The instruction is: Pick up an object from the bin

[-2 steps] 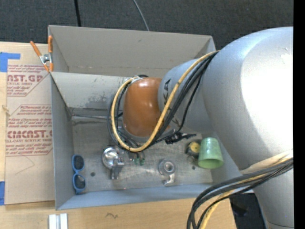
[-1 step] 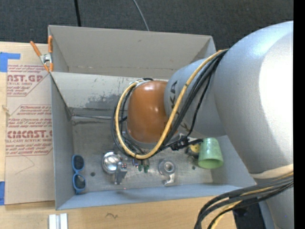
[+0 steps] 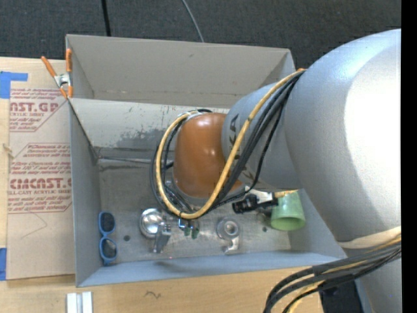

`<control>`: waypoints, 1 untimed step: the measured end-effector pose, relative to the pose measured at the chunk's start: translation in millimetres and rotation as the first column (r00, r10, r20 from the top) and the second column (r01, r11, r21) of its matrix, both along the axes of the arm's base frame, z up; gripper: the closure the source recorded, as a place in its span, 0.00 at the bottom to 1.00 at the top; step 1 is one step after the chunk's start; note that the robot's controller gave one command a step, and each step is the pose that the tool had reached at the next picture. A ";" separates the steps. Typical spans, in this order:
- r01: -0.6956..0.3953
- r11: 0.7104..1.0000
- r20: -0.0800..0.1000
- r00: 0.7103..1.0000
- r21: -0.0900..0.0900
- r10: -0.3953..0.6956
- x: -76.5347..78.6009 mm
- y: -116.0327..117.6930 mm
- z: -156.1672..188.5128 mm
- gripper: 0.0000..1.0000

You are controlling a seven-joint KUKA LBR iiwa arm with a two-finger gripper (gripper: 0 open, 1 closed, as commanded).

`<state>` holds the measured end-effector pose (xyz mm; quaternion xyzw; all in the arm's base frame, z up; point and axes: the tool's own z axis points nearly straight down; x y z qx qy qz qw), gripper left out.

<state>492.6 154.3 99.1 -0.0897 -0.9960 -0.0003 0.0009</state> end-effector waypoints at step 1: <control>0.028 1.000 0.009 1.000 0.003 -0.028 -11.4 3.6 -27.7 0.00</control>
Offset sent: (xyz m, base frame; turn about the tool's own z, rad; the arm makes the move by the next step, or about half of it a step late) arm -0.0134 0.0024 -0.0291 0.0273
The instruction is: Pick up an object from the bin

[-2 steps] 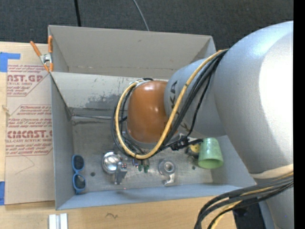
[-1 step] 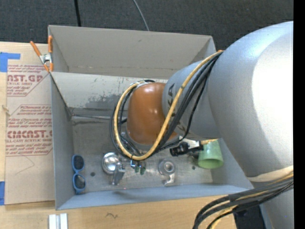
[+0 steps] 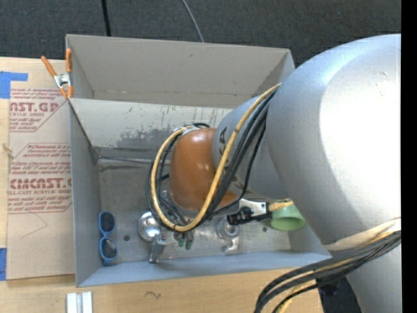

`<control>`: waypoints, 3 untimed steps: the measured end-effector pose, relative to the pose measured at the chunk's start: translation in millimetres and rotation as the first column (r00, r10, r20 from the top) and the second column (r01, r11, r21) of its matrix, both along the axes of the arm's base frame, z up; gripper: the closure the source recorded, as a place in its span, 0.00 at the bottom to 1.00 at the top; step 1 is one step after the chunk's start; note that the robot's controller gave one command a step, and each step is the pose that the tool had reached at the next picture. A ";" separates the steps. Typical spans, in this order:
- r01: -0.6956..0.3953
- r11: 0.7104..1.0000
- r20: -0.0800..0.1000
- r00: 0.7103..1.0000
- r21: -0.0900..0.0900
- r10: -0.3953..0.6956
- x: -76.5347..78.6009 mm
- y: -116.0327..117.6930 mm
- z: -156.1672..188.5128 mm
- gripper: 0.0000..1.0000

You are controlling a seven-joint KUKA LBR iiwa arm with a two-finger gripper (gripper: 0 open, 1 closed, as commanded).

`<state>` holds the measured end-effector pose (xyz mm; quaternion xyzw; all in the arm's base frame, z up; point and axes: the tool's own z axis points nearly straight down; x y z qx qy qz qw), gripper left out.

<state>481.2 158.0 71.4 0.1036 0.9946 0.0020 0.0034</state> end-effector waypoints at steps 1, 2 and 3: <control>0.000 1.000 -0.005 1.000 -0.001 0.000 0.6 0.7 0.7 0.00; -0.001 1.000 -0.008 1.000 -0.001 0.001 0.3 1.3 1.3 1.00; -0.003 1.000 0.000 1.000 0.000 0.003 2.0 2.6 126.5 1.00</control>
Offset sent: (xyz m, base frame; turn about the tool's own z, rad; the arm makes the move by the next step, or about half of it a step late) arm 0.0000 0.0000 0.0000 0.0000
